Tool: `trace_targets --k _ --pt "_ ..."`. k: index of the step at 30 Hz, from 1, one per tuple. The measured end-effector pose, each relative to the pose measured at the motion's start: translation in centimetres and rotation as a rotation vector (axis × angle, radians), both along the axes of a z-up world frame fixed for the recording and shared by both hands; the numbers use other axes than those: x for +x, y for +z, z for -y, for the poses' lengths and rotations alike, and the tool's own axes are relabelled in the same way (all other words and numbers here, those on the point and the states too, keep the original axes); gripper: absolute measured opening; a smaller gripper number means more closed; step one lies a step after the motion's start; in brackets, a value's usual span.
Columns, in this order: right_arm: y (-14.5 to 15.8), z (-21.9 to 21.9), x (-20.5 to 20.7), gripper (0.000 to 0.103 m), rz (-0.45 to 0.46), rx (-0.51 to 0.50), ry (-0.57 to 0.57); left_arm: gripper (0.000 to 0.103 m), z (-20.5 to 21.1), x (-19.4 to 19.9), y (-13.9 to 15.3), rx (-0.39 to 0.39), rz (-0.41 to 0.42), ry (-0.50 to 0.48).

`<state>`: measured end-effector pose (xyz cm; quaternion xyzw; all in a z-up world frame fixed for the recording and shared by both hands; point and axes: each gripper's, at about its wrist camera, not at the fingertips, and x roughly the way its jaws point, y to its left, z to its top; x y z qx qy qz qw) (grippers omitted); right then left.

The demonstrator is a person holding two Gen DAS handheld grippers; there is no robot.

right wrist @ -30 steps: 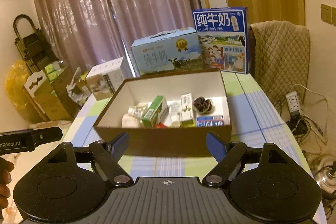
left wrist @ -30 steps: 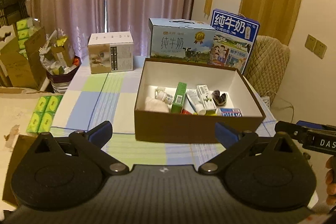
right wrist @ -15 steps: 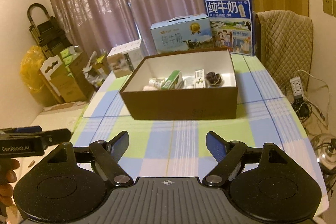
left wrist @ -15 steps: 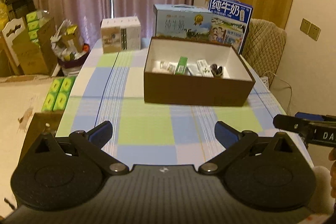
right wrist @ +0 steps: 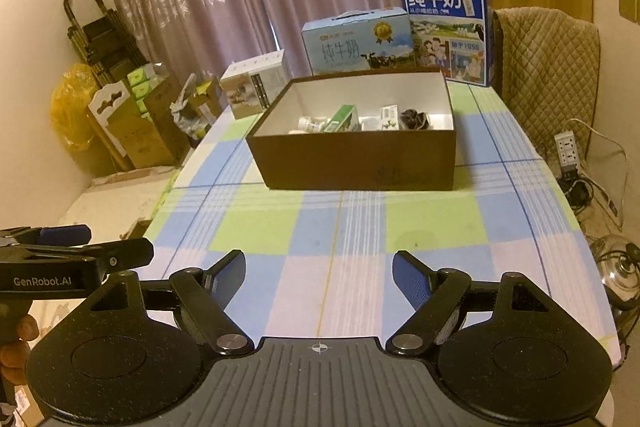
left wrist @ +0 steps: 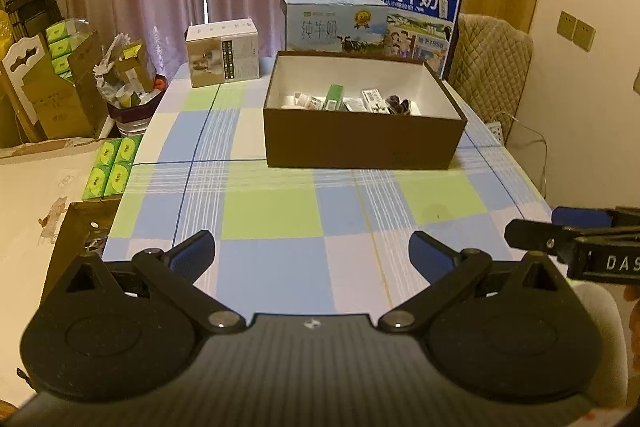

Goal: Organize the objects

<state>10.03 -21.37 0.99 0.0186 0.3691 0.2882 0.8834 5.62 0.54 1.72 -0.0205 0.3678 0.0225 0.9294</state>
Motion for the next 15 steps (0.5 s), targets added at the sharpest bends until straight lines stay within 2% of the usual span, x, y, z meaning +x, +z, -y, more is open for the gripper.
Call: trace_targets --k 15 --pt "-1.1 0.3 -0.3 0.078 -0.024 -0.02 0.0 0.102 0.3 -0.1 -1.2 -0.001 -0.036 0.002"
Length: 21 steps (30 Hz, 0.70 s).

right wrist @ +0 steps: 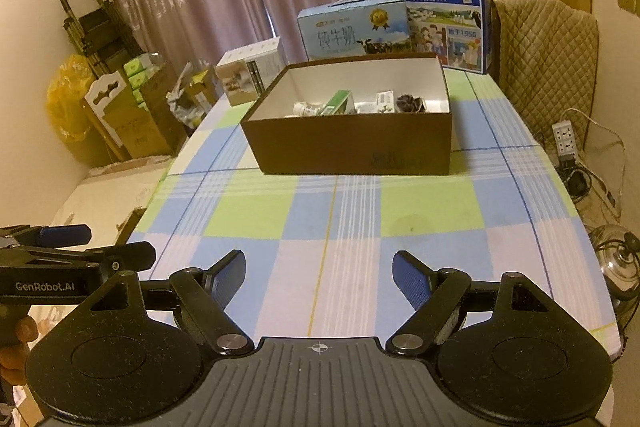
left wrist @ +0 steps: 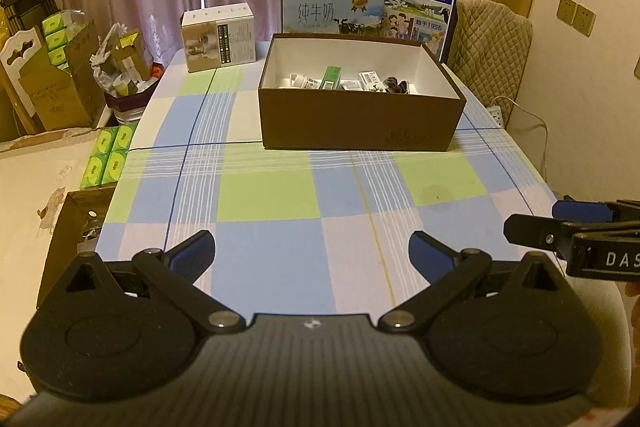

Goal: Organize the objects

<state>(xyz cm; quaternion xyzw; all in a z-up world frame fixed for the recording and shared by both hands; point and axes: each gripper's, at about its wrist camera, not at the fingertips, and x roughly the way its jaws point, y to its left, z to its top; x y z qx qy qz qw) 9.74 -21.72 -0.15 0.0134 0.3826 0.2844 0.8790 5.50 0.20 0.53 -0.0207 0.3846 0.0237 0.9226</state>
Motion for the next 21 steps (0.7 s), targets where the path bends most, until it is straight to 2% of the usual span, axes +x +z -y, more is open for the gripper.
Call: trace_targets --k 21 --pt "-0.64 -0.08 0.09 0.078 -0.017 -0.009 -0.006 0.102 0.2 0.18 -0.85 -0.002 -0.01 0.004"
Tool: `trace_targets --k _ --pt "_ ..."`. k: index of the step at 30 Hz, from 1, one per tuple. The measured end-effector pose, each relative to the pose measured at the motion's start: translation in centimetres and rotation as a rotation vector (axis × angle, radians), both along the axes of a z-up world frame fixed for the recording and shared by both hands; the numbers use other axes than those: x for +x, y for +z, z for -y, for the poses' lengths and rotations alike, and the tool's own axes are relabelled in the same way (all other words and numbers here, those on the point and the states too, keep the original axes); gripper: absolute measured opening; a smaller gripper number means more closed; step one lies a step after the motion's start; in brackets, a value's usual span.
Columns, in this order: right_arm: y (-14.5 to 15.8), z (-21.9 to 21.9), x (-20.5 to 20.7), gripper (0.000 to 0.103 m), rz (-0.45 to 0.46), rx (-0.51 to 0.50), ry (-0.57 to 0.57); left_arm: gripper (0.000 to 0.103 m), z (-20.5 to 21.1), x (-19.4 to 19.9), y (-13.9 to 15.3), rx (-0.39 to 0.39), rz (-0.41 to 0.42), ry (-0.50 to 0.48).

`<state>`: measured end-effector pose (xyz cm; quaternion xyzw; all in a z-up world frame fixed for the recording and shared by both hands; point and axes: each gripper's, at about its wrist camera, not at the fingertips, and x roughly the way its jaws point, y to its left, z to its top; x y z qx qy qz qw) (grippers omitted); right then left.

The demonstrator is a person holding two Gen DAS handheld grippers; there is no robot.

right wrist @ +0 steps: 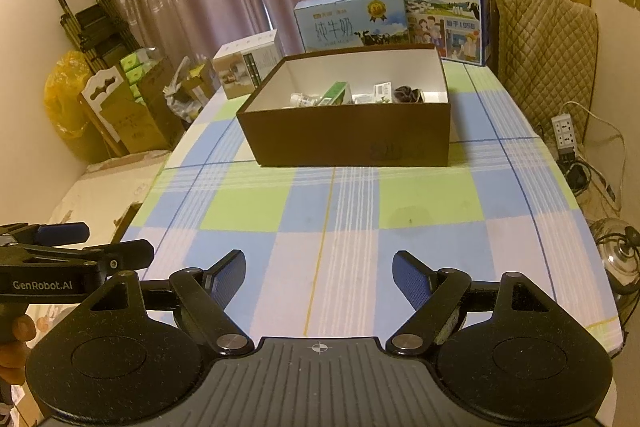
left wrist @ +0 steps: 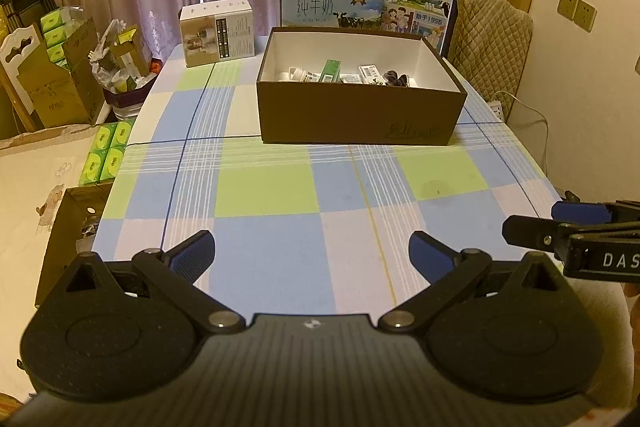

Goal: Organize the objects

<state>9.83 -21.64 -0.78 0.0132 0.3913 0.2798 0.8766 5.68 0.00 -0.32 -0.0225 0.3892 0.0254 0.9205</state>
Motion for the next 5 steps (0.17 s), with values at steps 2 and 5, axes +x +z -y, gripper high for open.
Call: trace_targets --k 2,5 --pt "-0.13 -0.02 0.06 0.078 -0.003 -0.001 -0.002 0.102 0.12 0.08 -0.11 0.001 -0.002 0.0" --pt "-0.32 0.01 0.12 0.078 -0.008 -0.002 -0.003 0.102 0.2 0.16 -0.3 0.002 -0.005 0.0"
